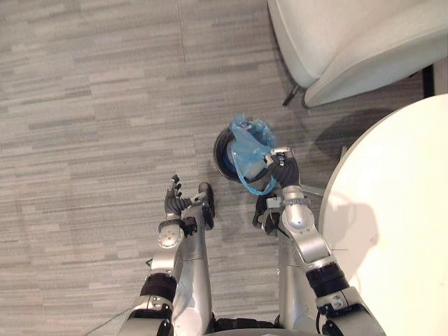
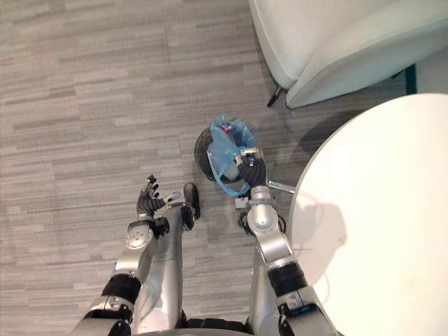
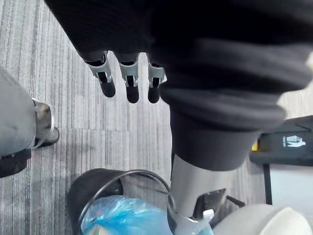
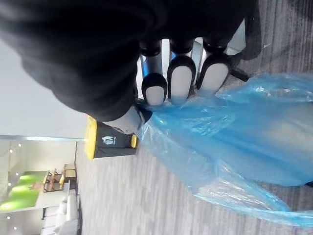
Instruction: Gather rubbish on tea table into small bin, then transfer packed bag to large trash can.
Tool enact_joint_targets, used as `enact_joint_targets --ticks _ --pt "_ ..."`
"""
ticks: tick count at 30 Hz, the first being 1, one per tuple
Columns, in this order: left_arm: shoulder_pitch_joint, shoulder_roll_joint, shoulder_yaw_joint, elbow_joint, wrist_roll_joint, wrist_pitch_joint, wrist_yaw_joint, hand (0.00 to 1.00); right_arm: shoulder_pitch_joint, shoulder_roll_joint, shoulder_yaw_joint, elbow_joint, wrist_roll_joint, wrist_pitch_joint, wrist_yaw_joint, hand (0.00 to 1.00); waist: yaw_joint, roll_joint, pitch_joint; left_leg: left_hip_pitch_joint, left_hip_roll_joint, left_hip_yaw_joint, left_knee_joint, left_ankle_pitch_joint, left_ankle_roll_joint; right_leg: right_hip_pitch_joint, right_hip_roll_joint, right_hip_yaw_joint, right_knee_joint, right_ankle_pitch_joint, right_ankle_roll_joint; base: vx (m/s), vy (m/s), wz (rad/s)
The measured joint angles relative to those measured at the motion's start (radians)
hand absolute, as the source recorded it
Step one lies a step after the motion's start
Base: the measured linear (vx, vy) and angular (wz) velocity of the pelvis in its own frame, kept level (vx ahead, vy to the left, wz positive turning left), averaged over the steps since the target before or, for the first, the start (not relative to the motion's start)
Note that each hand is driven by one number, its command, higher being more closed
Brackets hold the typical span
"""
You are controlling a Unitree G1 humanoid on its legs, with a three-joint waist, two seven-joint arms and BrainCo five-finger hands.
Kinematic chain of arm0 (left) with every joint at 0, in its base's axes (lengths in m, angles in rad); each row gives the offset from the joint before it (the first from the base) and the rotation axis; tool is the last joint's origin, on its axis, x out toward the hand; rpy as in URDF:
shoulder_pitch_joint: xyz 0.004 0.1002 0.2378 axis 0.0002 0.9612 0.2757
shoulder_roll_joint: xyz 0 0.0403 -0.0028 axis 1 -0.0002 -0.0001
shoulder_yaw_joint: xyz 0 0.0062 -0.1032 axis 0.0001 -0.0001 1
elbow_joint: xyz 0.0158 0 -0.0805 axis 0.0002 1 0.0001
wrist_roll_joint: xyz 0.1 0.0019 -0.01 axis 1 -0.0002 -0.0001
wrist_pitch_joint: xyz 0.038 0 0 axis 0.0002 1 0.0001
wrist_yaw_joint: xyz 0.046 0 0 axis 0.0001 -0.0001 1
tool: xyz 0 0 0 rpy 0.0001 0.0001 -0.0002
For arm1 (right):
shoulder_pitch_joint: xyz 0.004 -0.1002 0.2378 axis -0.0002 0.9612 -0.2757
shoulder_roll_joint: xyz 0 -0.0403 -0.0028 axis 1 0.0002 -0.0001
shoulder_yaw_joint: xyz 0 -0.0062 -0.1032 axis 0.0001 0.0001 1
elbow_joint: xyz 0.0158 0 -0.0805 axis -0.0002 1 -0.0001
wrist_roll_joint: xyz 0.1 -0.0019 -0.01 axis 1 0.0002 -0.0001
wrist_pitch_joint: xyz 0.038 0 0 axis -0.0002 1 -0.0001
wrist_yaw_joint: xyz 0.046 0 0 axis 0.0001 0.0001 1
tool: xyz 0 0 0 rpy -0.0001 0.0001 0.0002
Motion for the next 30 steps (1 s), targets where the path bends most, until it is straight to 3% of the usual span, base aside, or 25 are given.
enact_joint_targets --ticks 4,8,13,15,21,30 --pt "0.083 -0.002 -0.027 -0.005 0.007 0.002 -0.02 0.0 0.077 0.006 0.025 -0.062 0.043 -0.02 0.044 1.0 0.0 -0.036 -0.026 0.14 -0.004 0.015 -0.088 -0.002 0.002 0.143 0.007 -0.009 -0.1 0.012 0.016 0.06 0.02 0.0" --pt "0.144 0.006 -0.078 -0.006 0.01 0.003 -0.022 0.0 0.143 0.007 0.032 -0.115 0.067 -0.041 0.079 1.0 -0.001 -0.047 -0.076 0.248 -0.029 0.028 -0.165 0.01 -0.003 0.244 -0.005 -0.006 -0.162 0.02 0.021 0.11 0.039 0.05" --pt "0.195 0.042 -0.142 -0.006 0.026 0.001 -0.042 0.0 0.191 0.004 0.033 -0.111 0.09 -0.05 0.111 1.0 -0.005 -0.046 -0.155 0.36 -0.061 0.038 -0.311 0.046 -0.011 0.34 -0.005 -0.004 -0.286 0.054 0.03 0.17 0.026 0.01" --pt "0.214 0.061 -0.155 -0.009 0.046 -0.001 -0.045 0.0 0.202 -0.007 0.03 -0.11 0.102 -0.058 0.134 1.0 -0.029 -0.046 -0.186 0.417 -0.078 0.039 -0.394 0.083 -0.007 0.391 -0.003 -0.007 -0.361 0.081 0.034 0.17 0.02 0.05" --pt "0.265 0.09 -0.156 -0.115 0.047 -0.004 -0.072 0.0 0.232 -0.039 -0.005 -0.114 0.14 -0.072 0.192 1.0 -0.052 -0.042 -0.236 0.569 -0.095 0.06 -0.536 0.117 -0.006 0.54 0.011 0.001 -0.517 0.13 0.046 0.15 0.037 -0.08" --pt "0.37 0.097 -0.153 -0.287 0.046 -0.024 -0.109 0.0 0.261 -0.084 -0.005 -0.178 0.226 -0.075 0.268 1.0 -0.051 -0.006 -0.316 0.714 -0.119 0.068 -0.667 0.137 -0.002 0.684 0.017 0.005 -0.655 0.168 0.065 0.07 0.032 -0.03"
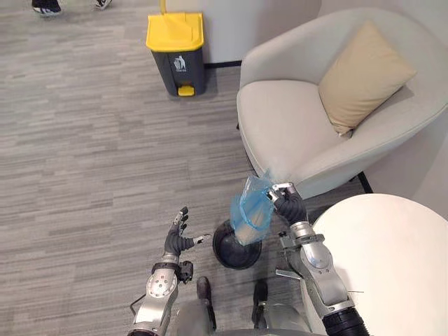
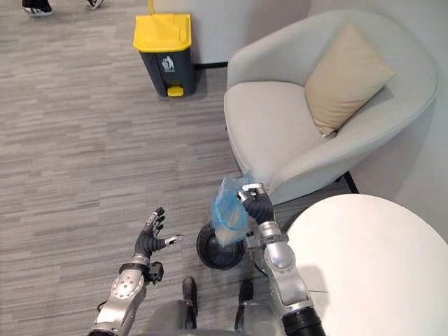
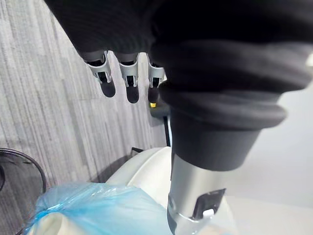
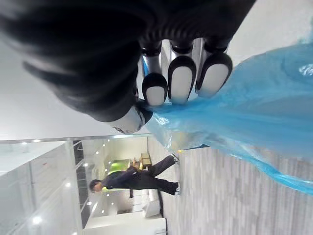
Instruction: Gather rubbish on tea table into small bin, then transfer packed bag to large trash can.
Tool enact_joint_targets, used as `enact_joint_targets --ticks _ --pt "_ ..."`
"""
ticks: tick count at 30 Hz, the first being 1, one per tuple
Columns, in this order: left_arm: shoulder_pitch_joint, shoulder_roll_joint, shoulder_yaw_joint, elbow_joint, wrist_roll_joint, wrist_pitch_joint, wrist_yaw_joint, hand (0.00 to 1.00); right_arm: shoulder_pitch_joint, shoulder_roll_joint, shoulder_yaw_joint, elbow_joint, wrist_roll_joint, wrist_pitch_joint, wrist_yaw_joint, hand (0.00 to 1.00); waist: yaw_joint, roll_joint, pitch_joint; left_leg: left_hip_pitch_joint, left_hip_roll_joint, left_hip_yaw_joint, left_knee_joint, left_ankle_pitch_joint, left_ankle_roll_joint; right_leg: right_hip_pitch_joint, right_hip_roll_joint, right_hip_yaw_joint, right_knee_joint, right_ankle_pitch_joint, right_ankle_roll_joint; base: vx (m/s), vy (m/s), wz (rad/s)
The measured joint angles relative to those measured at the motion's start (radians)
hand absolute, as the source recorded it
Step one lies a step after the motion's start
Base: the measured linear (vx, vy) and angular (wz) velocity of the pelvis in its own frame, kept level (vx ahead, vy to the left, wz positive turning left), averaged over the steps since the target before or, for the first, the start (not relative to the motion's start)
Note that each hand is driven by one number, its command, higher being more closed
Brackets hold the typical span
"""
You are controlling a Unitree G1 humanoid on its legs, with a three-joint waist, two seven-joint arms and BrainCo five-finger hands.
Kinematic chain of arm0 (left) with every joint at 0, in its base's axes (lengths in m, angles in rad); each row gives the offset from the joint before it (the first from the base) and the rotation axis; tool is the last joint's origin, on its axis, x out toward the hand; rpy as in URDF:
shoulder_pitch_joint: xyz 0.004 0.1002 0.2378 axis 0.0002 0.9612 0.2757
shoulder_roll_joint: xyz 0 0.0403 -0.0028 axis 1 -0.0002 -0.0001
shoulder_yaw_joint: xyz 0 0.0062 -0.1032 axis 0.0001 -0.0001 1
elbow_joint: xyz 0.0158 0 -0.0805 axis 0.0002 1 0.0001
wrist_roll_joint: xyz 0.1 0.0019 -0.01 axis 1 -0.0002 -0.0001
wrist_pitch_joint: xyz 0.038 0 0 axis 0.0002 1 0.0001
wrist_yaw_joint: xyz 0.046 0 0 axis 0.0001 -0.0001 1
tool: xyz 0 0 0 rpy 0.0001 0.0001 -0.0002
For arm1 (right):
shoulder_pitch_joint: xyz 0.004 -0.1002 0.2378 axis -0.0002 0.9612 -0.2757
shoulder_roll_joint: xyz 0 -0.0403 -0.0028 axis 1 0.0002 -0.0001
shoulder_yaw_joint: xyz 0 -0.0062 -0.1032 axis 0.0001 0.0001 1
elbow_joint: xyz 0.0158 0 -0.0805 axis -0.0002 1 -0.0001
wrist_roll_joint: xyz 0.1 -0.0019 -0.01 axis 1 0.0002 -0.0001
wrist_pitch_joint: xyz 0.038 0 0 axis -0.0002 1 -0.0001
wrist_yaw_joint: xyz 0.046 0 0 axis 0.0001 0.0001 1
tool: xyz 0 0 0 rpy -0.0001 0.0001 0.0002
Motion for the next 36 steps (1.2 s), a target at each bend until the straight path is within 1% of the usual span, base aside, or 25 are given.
enact_joint_targets --ticks 2,3,5,7,8,12,15,19,22,25,26,28,30,36 --pt "0.016 0.0 0.001 -0.02 0.0 -0.001 -0.005 0.0 0.0 -0.009 0.001 -0.037 0.027 -0.001 0.014 1.0 0.0 -0.001 -0.01 0.023 -0.003 0.001 -0.015 0.001 0.001 0.024 0.001 0.001 -0.019 0.005 0.002 0.04 0.023 -0.01" --pt "0.031 -0.001 0.001 -0.036 0.0 -0.001 -0.014 0.0 0.0 -0.01 0.001 -0.05 0.042 -0.001 0.019 1.0 0.0 -0.002 -0.025 0.031 -0.011 0.001 -0.022 0.001 0.001 0.033 0.001 0.001 -0.029 0.006 0.004 0.03 0.025 0.0" --pt "0.046 -0.001 0.0 -0.067 -0.001 -0.003 -0.018 0.0 -0.003 -0.01 0.001 -0.053 0.063 -0.002 0.033 1.0 0.0 -0.002 -0.04 0.045 -0.012 0.001 -0.029 0.001 0.002 0.05 0.001 0.002 -0.042 0.009 0.005 0.04 0.023 0.0" --pt "0.047 -0.001 0.001 -0.096 -0.001 -0.02 -0.018 0.0 -0.003 -0.012 0.01 -0.053 0.09 -0.002 0.035 1.0 0.001 -0.002 -0.051 0.055 -0.014 0.0 -0.033 0.001 0.002 0.064 0.002 0.002 -0.055 0.014 0.006 0.02 0.006 0.0" --pt "0.045 -0.001 0.001 -0.13 0.0 -0.033 -0.018 0.0 -0.006 -0.014 0.026 -0.053 0.112 -0.002 0.049 1.0 0.001 -0.001 -0.058 0.062 -0.015 0.001 -0.038 0.001 0.002 0.074 0.006 0.003 -0.069 0.021 0.006 0.0 0.0 0.0" --pt "0.043 0.0 -0.003 -0.181 0.002 -0.058 -0.018 0.0 -0.008 -0.033 0.064 -0.054 0.149 -0.002 0.075 1.0 0.001 -0.002 -0.066 0.09 -0.019 0.004 -0.06 0.005 0.007 0.096 0.011 0.01 -0.084 0.027 0.007 0.0 0.004 -0.03" --pt "0.04 0.004 -0.018 -0.209 0.02 -0.066 -0.017 0.0 -0.027 -0.054 0.089 -0.054 0.167 -0.002 0.087 1.0 0.0 0.0 -0.078 0.093 -0.019 0.012 -0.064 0.005 0.007 0.095 0.012 0.02 -0.086 0.029 0.007 -0.01 0.005 -0.1" --pt "0.002 0.038 -0.072 -0.242 0.068 -0.076 -0.019 0.0 -0.103 -0.088 0.128 -0.054 0.186 -0.003 0.099 1.0 0.0 0.001 -0.087 0.107 -0.02 0.02 -0.067 0.005 0.008 0.104 0.014 0.028 -0.093 0.034 0.007 0.0 0.003 -0.07" --pt "-0.031 0.046 -0.082 -0.258 0.08 -0.076 -0.02 0.0 -0.132 -0.09 0.15 -0.054 0.191 -0.003 0.102 1.0 0.0 0.001 -0.089 0.112 -0.019 0.027 -0.069 0.005 0.008 0.113 0.016 0.036 -0.112 0.047 0.005 -0.01 0.005 -0.08" --pt "-0.06 0.075 -0.105 -0.278 0.102 -0.077 -0.029 0.0 -0.138 -0.097 0.167 -0.054 0.23 -0.003 0.124 1.0 -0.001 0.005 -0.112 0.119 -0.024 0.031 -0.083 0.01 0.011 0.112 0.015 0.046 -0.118 0.051 0.006 0.0 0.007 -0.05" --pt "-0.083 0.087 -0.122 -0.279 0.118 -0.077 -0.041 0.0 -0.144 -0.115 0.175 -0.054 0.248 -0.003 0.136 1.0 -0.002 0.008 -0.129 0.125 -0.028 0.031 -0.096 0.015 0.014 0.112 0.013 0.049 -0.118 0.051 0.006 0.0 0.0 0.0" --pt "-0.107 0.1 -0.133 -0.28 0.119 -0.077 -0.045 0.0 -0.156 -0.124 0.181 -0.053 0.258 -0.003 0.142 1.0 -0.002 0.008 -0.13 0.13 -0.029 0.032 -0.102 0.019 0.015 0.113 0.013 0.051 -0.118 0.052 0.007 -0.01 0.007 -0.02" --pt "-0.157 0.129 -0.15 -0.281 0.12 -0.078 -0.064 0.0 -0.183 -0.13 0.195 -0.053 0.289 -0.002 0.162 1.0 -0.002 0.008 -0.13 0.133 -0.03 0.039 -0.104 0.021 0.016 0.113 0.013 0.057 -0.118 0.056 0.008 -0.04 0.009 -0.08" --pt "-0.198 0.156 -0.161 -0.289 0.12 -0.092 -0.085 0.0 -0.215 -0.15 0.201 -0.051 0.311 -0.001 0.193 1.0 -0.004 0.007 -0.137 0.156 -0.034 0.048 -0.145 0.044 0.018 0.112 0.014 0.067 -0.118 0.059 0.009 -0.03 0.002 -0.04"
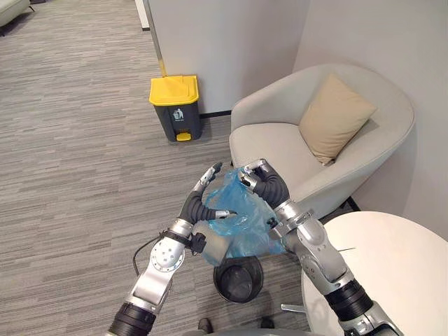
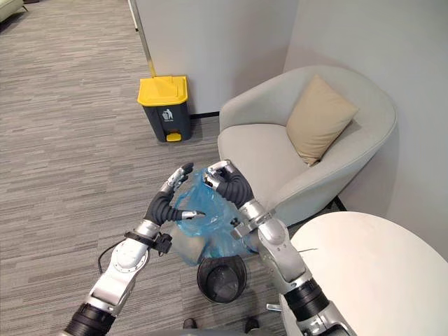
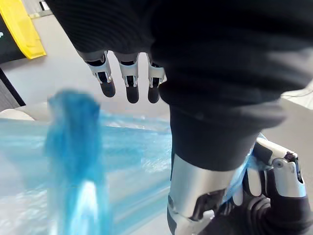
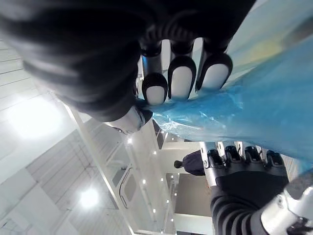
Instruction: Gather rubbish on tea table into small bin, then transfer packed bag to large trash can.
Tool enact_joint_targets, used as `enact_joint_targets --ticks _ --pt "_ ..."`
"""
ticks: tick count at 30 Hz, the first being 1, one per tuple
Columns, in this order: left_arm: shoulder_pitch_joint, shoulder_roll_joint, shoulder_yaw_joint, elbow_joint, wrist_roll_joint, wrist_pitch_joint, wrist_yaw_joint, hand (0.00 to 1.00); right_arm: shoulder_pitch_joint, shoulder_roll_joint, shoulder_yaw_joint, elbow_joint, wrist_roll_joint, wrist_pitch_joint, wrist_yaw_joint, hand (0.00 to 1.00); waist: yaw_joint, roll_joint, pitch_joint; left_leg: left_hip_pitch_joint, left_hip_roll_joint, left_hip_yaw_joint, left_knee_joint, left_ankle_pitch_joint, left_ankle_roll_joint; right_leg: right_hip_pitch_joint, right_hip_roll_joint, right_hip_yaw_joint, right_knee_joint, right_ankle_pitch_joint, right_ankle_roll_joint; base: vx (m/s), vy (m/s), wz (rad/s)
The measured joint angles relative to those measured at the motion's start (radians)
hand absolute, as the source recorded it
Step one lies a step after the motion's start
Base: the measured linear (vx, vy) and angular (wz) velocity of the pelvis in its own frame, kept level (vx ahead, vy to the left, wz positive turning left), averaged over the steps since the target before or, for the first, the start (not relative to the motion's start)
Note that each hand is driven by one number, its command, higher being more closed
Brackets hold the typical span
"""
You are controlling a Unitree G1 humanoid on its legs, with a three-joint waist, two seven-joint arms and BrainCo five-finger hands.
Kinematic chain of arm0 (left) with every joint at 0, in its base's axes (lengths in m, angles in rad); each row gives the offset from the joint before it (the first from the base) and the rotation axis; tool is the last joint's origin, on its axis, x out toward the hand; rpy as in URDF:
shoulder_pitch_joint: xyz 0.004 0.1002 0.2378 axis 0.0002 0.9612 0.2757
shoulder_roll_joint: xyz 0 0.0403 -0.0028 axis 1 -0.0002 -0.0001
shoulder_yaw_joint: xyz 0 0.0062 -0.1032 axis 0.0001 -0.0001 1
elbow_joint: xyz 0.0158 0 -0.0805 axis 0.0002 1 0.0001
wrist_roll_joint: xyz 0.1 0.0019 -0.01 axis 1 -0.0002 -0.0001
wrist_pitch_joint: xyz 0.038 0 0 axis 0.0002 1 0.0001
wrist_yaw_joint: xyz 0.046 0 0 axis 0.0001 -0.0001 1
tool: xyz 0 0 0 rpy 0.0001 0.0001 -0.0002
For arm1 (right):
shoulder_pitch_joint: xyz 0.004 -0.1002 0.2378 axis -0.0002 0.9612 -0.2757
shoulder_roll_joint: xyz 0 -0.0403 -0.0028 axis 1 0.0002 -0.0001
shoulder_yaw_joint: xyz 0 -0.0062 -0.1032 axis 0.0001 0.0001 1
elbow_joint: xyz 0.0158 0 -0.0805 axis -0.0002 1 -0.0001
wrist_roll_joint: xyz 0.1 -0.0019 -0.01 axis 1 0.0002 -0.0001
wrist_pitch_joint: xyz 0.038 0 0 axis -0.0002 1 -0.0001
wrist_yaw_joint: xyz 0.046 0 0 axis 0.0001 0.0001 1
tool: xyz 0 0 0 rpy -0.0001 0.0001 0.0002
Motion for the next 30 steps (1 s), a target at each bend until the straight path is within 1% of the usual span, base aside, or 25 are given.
enact_joint_targets --ticks 5,6,10,12,15,19,21,24,25,27,30 --pt "-0.016 0.015 -0.019 0.0 -0.001 -0.005 -0.009 0.0 -0.019 -0.006 0.023 0.002 0.014 0.002 0.017 1.0 -0.001 0.0 -0.004 0.005 -0.003 0.002 -0.011 0.007 0.001 -0.001 0.0 0.003 0.0 0.001 0.002 0.0 0.0 0.0" --pt "-0.029 0.02 -0.028 0.0 -0.001 -0.005 -0.02 0.0 -0.031 -0.008 0.036 0.002 0.02 0.002 0.019 1.0 0.0 -0.001 -0.005 0.005 -0.003 0.002 -0.012 0.007 0.002 -0.001 0.0 0.003 0.0 0.002 0.002 0.0 0.0 0.0" --pt "-0.047 0.019 -0.035 0.001 0.009 -0.005 -0.022 0.0 -0.046 0.005 0.044 0.003 0.031 0.002 0.037 1.0 -0.001 -0.002 -0.011 0.005 -0.003 0.001 -0.012 0.008 0.002 -0.001 0.0 0.003 -0.001 0.002 0.002 0.0 0.0 0.0" --pt "-0.047 0.003 -0.039 0.008 0.039 -0.004 -0.023 0.0 -0.048 0.006 0.047 0.003 0.042 0.002 0.037 1.0 -0.001 -0.004 -0.013 0.005 -0.003 0.001 -0.012 0.008 0.002 -0.001 0.0 0.004 -0.001 0.002 0.002 0.0 0.0 0.0" --pt "-0.048 -0.024 -0.048 0.037 0.053 0.0 -0.024 0.0 -0.049 0.012 0.076 0.003 0.052 0.004 0.037 1.0 -0.002 -0.004 -0.015 0.005 -0.003 0.001 -0.012 0.009 0.003 -0.001 0.0 0.005 -0.001 0.002 0.002 0.0 0.0 0.0" --pt "-0.048 -0.068 -0.073 0.104 0.088 0.028 -0.039 0.0 -0.049 0.05 0.086 0.003 0.053 0.013 0.038 1.0 -0.002 -0.006 -0.018 0.005 -0.003 0.001 -0.013 0.011 0.003 -0.001 0.0 0.006 -0.001 0.002 0.002 0.0 0.0 0.0" --pt "-0.048 -0.08 -0.075 0.13 0.118 0.033 -0.037 0.0 -0.049 0.051 0.094 0.003 0.053 0.018 0.037 1.0 -0.001 -0.01 -0.022 0.004 -0.002 0.001 -0.013 0.012 0.002 -0.002 0.0 0.008 -0.002 0.002 0.002 0.0 0.0 0.0" --pt "-0.047 -0.082 -0.077 0.164 0.154 0.042 -0.024 0.0 -0.049 0.052 0.113 0.003 0.052 0.026 0.037 1.0 -0.001 -0.021 -0.032 -0.004 0.002 0.001 -0.013 0.014 -0.001 -0.002 0.005 0.009 -0.022 0.016 -0.002 0.0 0.0 0.0" --pt "-0.045 -0.089 -0.076 0.183 0.161 0.053 -0.018 0.0 -0.049 0.052 0.112 0.003 0.052 0.033 0.035 1.0 0.0 -0.026 -0.035 -0.006 0.002 0.001 -0.012 0.017 -0.001 0.0 0.007 0.009 -0.031 0.022 -0.002 0.0 0.0 0.0" --pt "-0.038 -0.093 -0.075 0.205 0.166 0.062 -0.017 0.0 -0.049 0.052 0.112 0.005 0.052 0.042 0.035 1.0 0.0 -0.026 -0.035 -0.006 0.004 0.0 -0.012 0.018 -0.002 0.0 0.008 0.01 -0.032 0.024 -0.004 0.0 0.0 0.0" --pt "-0.03 -0.102 -0.074 0.237 0.186 0.072 -0.019 0.0 -0.049 0.052 0.111 0.011 0.05 0.043 0.031 1.0 0.001 -0.027 -0.035 -0.006 0.005 -0.001 -0.013 0.02 -0.003 0.0 0.01 0.01 -0.031 0.025 -0.004 0.0 0.0 0.0"
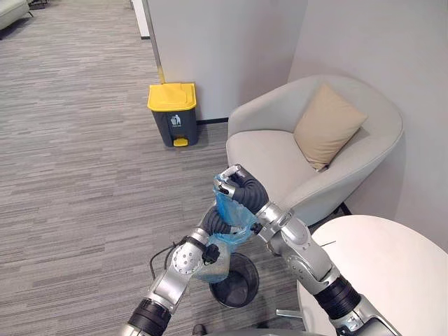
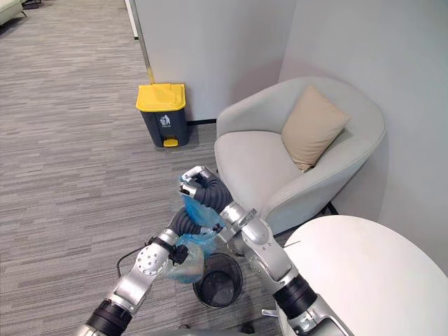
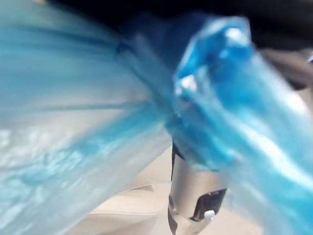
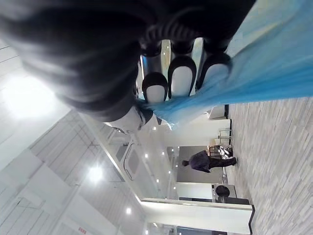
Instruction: Gather rubbish on tea table into small bin, then transfer packed bag to large trash can.
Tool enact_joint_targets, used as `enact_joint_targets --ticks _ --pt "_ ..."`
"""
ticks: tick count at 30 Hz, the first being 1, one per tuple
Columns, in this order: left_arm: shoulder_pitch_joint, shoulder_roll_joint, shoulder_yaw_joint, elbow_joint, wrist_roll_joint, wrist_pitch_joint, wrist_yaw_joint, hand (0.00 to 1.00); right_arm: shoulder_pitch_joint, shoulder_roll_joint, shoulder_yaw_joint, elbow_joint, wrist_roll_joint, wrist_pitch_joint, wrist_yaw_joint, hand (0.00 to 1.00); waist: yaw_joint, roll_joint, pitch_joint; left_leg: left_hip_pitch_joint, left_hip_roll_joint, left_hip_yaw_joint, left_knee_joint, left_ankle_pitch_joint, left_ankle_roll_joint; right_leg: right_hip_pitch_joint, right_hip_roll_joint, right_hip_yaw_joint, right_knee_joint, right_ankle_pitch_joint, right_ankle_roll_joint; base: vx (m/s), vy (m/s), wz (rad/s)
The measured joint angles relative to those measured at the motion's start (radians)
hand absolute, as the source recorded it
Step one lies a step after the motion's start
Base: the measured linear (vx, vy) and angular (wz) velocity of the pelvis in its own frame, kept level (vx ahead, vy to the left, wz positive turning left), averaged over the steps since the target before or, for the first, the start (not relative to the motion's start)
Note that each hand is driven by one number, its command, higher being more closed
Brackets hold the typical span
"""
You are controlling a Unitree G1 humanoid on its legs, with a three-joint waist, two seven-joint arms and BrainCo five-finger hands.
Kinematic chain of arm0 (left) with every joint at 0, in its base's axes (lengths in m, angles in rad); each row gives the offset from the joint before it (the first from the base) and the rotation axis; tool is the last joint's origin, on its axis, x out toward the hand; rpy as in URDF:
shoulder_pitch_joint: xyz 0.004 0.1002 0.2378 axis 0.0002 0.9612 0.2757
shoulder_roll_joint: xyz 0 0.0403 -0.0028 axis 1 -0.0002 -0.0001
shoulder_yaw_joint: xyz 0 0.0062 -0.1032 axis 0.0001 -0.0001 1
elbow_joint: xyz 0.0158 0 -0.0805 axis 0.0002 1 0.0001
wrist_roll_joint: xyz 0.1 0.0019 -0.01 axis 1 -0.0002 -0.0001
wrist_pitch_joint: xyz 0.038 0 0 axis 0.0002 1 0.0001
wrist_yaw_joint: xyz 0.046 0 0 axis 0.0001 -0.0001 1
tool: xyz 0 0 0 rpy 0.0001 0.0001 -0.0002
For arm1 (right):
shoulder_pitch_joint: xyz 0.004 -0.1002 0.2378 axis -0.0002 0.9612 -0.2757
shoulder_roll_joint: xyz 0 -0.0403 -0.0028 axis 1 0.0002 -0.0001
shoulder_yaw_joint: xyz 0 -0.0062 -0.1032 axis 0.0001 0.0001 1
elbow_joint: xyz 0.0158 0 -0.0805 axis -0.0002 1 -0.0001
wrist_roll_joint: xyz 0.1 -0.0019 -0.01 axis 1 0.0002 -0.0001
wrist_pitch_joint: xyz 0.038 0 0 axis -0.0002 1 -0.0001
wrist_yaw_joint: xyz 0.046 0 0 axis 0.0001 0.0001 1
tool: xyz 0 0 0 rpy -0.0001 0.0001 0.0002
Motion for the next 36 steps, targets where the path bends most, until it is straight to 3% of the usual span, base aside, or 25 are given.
enact_joint_targets --ticks 20,25,28,35,36 --pt "0.066 -0.018 0.01 0.058 0.008 0.003 -0.021 0.0 -0.107 0.034 0.012 0.048 -0.022 0.001 -0.022 1.0 0.003 -0.001 -0.001 -0.003 0.005 -0.011 0.0 0.002 -0.002 0.0 0.005 -0.002 0.0 0.0 0.0 0.0 0.0 0.0" --pt "0.075 -0.056 0.05 0.055 0.009 0.004 0.048 0.0 -0.138 0.062 0.051 0.048 -0.02 0.001 -0.023 1.0 0.003 -0.001 -0.001 0.002 0.004 -0.008 -0.002 0.002 -0.003 0.001 0.005 0.0 0.006 0.0 0.001 0.0 0.0 -0.01" --pt "0.075 -0.079 0.072 0.036 0.021 0.024 0.096 0.0 -0.139 0.108 0.068 0.048 -0.017 0.001 -0.03 1.0 0.005 -0.001 -0.001 0.005 0.003 -0.008 -0.003 0.002 -0.003 0.001 0.003 0.0 0.01 -0.001 0.002 0.0 0.0 0.0" --pt "0.075 -0.113 0.089 0.035 0.09 0.072 0.14 0.0 -0.138 0.114 0.123 0.048 0.001 0.007 -0.054 1.0 0.003 -0.002 -0.001 0.005 0.002 -0.017 -0.003 0.003 -0.004 0.0 -0.004 -0.003 0.016 -0.003 0.005 0.0 0.0 0.01" --pt "0.074 -0.117 0.086 0.039 0.101 0.081 0.15 1.0 -0.138 0.114 0.129 0.048 0.001 0.017 -0.06 1.0 0.003 -0.002 -0.001 0.004 0.002 -0.019 -0.002 0.003 -0.004 0.0 -0.004 -0.004 0.016 -0.003 0.005 0.0 0.0 0.03"
